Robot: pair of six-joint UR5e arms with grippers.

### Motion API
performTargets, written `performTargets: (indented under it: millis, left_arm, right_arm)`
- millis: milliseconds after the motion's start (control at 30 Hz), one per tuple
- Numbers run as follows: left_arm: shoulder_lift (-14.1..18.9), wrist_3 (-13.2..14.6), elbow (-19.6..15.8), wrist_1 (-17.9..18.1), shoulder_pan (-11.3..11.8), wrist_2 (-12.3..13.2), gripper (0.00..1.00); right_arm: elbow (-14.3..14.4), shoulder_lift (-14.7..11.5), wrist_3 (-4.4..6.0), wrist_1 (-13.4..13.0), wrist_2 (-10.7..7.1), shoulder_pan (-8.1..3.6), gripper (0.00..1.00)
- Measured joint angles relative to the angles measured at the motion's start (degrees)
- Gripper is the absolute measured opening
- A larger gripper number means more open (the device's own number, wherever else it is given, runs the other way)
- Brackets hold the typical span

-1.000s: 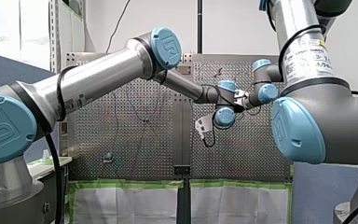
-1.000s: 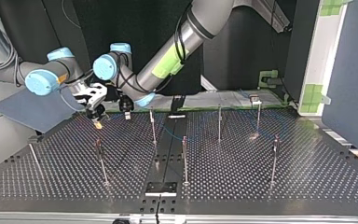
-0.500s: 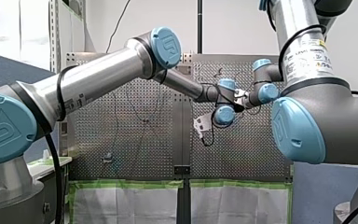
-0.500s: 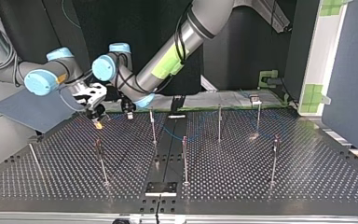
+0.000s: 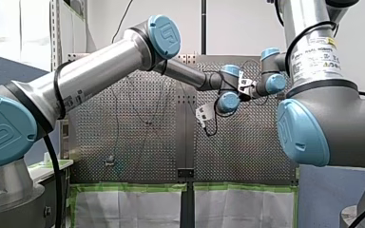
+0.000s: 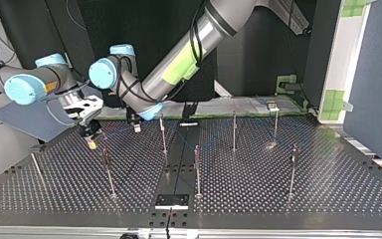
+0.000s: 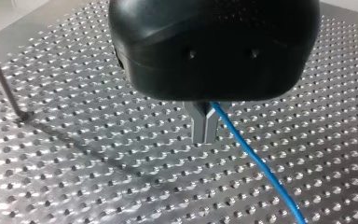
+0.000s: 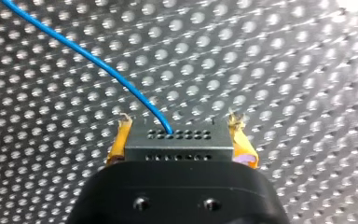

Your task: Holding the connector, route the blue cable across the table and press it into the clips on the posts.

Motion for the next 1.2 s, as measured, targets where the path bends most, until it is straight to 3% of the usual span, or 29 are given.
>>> performTargets:
  millis: [267,467,967,1200]
  left_arm:
    - [1.12,-0.10,-0.07,-1.93,-0.24,-1.42,0.00]
    - [3.81,0.14,-0.14,-3.26,-0.96,-2.87,0.00]
    - [7.31,1.73,-0.18,-3.65,-1.29,-2.90,0.00]
    - [8.44,2.43,-0.17,-3.63,-0.76,-2.88,0.00]
  right_arm:
    - [-0.25,-1.88,0.47,0.53,-0.67,-0.15,0.00]
    - [-0.41,-3.16,0.50,1.40,-0.93,0.13,0.00]
    - [-1.88,-8.06,0.98,4.95,-1.87,-0.22,0.00]
    - [-3.01,-9.08,1.11,6.29,-2.06,-0.52,0.00]
